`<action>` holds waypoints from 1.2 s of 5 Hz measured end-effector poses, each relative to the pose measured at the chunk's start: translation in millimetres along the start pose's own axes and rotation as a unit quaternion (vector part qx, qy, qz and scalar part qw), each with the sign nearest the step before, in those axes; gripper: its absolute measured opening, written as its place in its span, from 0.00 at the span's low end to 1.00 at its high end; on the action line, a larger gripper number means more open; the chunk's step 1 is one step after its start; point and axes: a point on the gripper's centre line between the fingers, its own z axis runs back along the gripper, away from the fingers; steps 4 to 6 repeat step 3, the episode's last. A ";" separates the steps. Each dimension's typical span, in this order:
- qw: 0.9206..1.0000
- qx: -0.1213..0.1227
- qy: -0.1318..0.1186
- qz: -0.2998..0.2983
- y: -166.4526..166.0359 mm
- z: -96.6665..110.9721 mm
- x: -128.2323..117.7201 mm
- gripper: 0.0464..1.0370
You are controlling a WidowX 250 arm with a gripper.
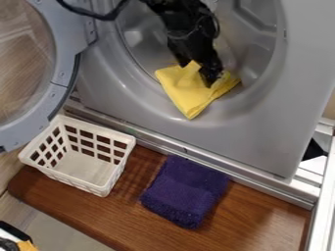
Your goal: Take the yellow cloth and put it in the washing machine
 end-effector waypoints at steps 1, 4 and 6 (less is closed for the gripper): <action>1.000 -0.005 0.017 -0.009 -12.1 20.4 4.5 0.96; 0.999 -0.010 0.045 -0.024 -29.4 42.8 4.2 0.96; 0.999 -0.010 0.045 -0.024 -29.4 42.8 4.2 0.96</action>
